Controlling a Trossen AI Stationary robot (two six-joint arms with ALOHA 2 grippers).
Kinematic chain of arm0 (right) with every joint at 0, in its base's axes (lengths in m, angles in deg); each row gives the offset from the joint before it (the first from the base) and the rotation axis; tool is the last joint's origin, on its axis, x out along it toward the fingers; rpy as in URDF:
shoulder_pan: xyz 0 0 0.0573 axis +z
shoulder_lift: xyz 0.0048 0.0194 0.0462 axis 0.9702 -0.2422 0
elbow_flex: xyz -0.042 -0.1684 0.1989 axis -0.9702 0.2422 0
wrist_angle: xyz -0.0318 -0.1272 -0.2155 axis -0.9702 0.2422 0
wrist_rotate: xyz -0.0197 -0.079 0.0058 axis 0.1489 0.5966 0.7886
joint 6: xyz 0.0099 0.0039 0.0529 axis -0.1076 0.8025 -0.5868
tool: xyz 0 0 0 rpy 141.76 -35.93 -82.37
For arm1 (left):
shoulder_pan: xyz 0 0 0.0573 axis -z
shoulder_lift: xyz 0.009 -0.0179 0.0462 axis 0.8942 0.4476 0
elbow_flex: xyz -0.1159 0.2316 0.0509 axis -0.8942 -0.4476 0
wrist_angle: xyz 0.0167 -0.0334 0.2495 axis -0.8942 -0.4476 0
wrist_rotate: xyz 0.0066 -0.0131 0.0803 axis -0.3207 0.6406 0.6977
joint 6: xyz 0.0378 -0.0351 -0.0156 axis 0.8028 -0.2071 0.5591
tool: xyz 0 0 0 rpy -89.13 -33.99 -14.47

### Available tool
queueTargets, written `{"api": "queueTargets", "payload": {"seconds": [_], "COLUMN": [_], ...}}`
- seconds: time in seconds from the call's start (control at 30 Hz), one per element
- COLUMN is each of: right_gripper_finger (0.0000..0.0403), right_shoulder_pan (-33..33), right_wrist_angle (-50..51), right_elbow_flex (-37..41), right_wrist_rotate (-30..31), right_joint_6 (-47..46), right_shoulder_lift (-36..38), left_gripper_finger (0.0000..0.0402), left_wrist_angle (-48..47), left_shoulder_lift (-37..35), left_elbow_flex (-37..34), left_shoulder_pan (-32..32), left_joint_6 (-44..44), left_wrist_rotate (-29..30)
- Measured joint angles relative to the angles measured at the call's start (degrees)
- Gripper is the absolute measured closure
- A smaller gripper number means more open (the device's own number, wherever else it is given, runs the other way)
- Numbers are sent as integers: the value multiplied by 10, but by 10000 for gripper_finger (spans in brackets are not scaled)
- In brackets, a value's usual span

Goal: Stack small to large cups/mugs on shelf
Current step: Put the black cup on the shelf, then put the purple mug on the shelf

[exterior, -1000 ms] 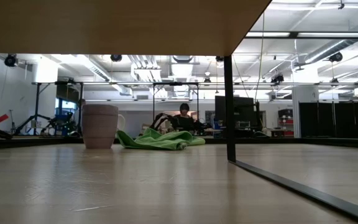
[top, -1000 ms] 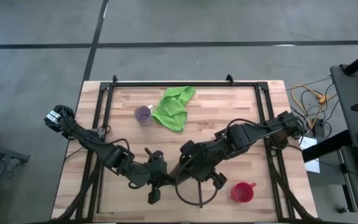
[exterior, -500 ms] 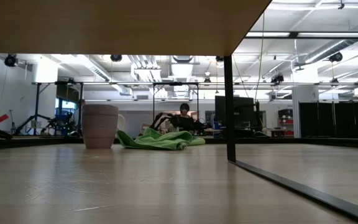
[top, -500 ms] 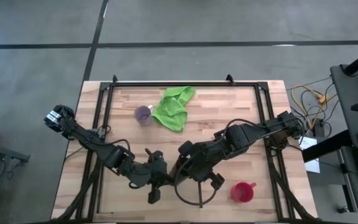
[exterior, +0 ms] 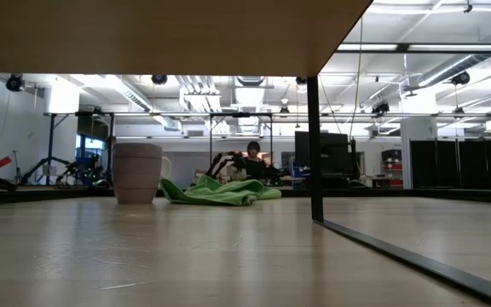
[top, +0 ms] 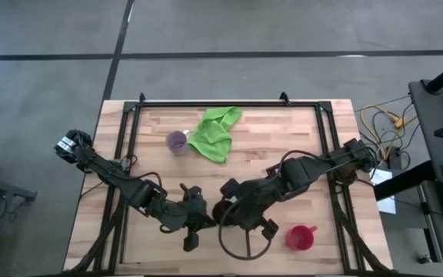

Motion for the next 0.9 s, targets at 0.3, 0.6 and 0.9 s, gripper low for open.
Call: {"api": "queueTargets", "payload": {"seconds": [0.3, 0.6, 0.9], "right_gripper_finger": [390, 390, 390], "right_shoulder_pan": [1, 3, 2], "right_wrist_angle": [-13, -7, 79], "right_elbow_flex": [0, -38, -114], "right_wrist_rotate": [0, 36, 123], "right_joint_6": [-24, -41, -110], "right_shoulder_lift": [0, 0, 5], "left_gripper_finger": [402, 402, 402], "left_wrist_angle": [2, -13, -93], "left_shoulder_lift": [0, -4, -69], "left_elbow_flex": [1, 6, 7], "left_shoulder_pan": [0, 0, 0], "left_joint_6": [0, 0, -44], "left_wrist_rotate": [0, -1, -3]}}
